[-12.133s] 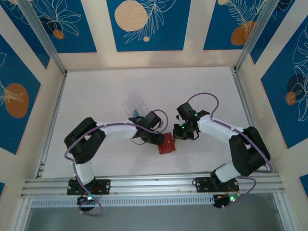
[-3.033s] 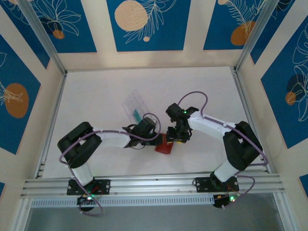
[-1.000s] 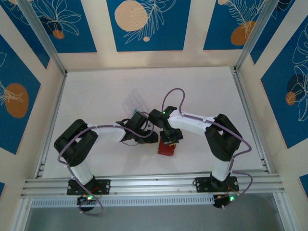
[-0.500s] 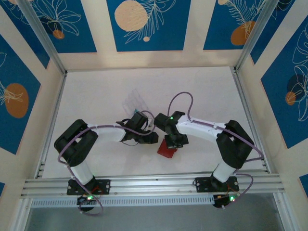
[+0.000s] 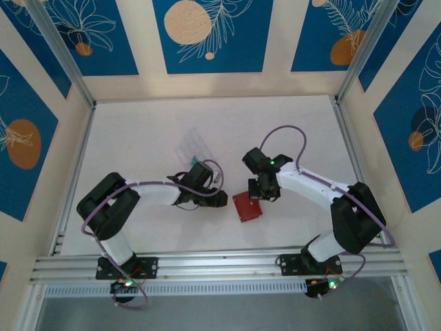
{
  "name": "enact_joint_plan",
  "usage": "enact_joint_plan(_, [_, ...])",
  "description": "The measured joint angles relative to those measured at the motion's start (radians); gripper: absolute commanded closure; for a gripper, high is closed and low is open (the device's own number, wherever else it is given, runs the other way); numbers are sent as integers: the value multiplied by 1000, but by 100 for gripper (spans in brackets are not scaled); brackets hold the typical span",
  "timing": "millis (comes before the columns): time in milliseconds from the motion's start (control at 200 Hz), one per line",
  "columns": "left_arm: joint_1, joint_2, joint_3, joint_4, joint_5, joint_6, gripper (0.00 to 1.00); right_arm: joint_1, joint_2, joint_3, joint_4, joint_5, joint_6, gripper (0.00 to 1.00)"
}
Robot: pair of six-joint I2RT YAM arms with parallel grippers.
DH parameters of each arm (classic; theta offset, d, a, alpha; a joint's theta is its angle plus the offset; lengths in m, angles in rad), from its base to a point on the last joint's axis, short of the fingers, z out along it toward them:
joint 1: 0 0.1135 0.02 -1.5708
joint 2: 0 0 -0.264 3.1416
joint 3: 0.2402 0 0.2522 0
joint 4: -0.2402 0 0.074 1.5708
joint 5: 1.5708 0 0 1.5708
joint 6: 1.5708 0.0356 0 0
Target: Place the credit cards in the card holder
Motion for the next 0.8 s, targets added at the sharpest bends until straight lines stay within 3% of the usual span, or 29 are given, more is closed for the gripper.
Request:
enact_joint_plan(75, [-5, 0, 6, -6, 0, 3, 55, -21, -10, -11, 27, -27, -9, 92])
enact_joint_plan(420, [-56, 42, 91, -43, 20, 9, 55, -55, 2, -48, 68, -84, -18, 78])
enact_joint_plan(800, [-56, 63, 95, -48, 20, 10, 55, -73, 32, -40, 62, -91, -18, 85])
